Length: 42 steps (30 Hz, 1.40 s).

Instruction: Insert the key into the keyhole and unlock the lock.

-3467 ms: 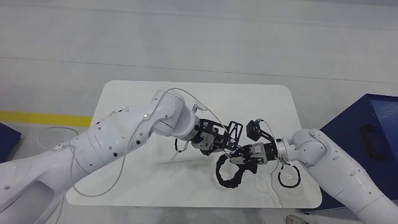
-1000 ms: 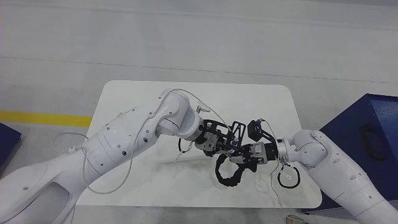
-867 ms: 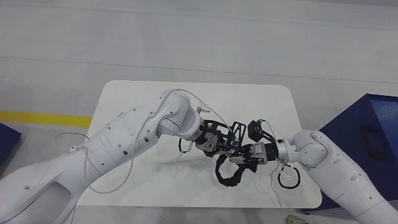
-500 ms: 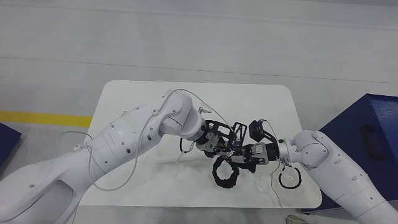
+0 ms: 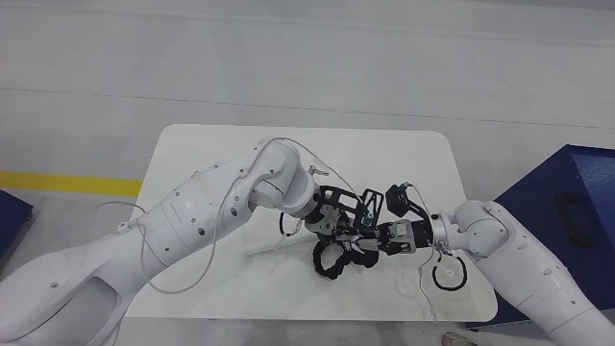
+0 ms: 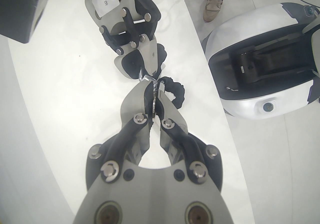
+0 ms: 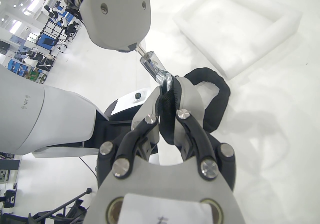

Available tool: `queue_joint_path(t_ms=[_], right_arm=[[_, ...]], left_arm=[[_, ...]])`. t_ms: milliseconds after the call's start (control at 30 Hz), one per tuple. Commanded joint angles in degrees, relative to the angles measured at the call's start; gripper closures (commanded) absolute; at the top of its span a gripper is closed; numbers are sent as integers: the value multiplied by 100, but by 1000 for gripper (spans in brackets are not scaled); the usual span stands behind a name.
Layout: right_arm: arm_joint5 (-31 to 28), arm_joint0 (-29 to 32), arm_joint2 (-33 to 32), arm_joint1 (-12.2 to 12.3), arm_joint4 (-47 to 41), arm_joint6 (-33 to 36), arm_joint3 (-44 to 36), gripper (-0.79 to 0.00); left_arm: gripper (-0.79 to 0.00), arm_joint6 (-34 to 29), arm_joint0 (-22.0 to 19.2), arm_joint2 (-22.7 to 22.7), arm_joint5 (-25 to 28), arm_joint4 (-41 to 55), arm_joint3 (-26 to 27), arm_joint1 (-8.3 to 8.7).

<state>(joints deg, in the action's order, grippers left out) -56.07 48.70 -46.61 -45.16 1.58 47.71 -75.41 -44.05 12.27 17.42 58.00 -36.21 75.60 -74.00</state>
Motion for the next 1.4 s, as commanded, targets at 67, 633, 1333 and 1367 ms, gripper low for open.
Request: queue_joint_path(t_ms=[67, 633, 1333, 1367], right_arm=[[-6, -4, -3, -5, -18, 10, 21, 0], [61, -46, 129, -8, -276, 111, 56, 0], [375, -722, 908, 21, -2073, 426, 719, 0], [342, -758, 915, 28, -2128, 393, 768, 0]], left_arm=[[0, -5, 5, 7, 0, -33, 10, -9], [-785, 103, 44, 108, 0, -89, 155, 28], [-785, 1175, 821, 1635, -278, -1457, 946, 668], [-785, 1175, 821, 1635, -278, -1457, 946, 668]])
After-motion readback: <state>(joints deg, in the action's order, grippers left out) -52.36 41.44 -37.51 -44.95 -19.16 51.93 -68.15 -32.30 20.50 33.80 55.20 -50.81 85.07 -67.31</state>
